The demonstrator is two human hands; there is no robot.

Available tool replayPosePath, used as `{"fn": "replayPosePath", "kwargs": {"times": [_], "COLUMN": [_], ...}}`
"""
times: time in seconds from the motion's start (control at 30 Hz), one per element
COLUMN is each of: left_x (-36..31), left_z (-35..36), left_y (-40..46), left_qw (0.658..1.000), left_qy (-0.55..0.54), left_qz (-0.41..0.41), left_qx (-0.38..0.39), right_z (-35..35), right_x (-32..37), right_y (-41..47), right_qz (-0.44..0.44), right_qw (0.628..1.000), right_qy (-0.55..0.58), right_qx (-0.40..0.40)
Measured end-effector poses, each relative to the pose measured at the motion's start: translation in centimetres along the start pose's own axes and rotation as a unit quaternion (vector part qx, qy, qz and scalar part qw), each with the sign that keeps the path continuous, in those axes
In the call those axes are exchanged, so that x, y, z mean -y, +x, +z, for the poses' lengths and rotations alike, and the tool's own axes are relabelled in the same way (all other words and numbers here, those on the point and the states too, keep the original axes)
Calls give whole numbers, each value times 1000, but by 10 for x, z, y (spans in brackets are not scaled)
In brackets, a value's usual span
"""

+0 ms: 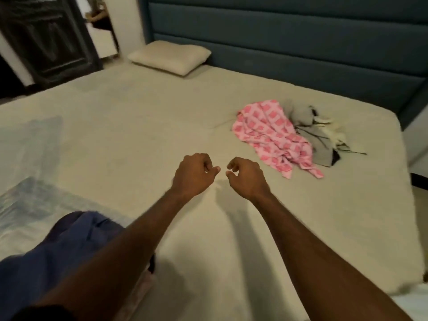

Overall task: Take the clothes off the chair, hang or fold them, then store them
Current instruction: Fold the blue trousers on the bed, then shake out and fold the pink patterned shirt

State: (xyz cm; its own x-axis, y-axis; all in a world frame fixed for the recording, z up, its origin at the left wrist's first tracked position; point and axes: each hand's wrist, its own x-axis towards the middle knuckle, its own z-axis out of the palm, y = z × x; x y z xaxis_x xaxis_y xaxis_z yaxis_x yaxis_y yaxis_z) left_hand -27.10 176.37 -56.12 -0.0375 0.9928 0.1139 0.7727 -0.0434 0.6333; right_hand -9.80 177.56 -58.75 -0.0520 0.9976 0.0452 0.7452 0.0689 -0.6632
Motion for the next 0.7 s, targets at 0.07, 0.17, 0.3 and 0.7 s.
{"fn": "replayPosePath", "kwargs": {"times": [0.07, 0.17, 0.3, 0.7], "left_x": [-13, -33, -50, -44], "left_z": [35, 81, 127, 212], "left_y": [24, 58, 88, 79], "left_qw": [999, 994, 989, 968], "left_qy": [-15, -26, -51, -170], "left_qz": [-1, 11, 1, -84], "left_qx": [46, 105, 140, 164], "right_z": [-19, -49, -66, -35], "right_x": [-38, -96, -164, -222], "right_y": [8, 21, 39, 94], "right_qz": [40, 111, 142, 182], "right_qw": [999, 990, 987, 970], "right_qy": [-7, -39, -62, -156], "right_qx": [-35, -80, -43, -41]}}
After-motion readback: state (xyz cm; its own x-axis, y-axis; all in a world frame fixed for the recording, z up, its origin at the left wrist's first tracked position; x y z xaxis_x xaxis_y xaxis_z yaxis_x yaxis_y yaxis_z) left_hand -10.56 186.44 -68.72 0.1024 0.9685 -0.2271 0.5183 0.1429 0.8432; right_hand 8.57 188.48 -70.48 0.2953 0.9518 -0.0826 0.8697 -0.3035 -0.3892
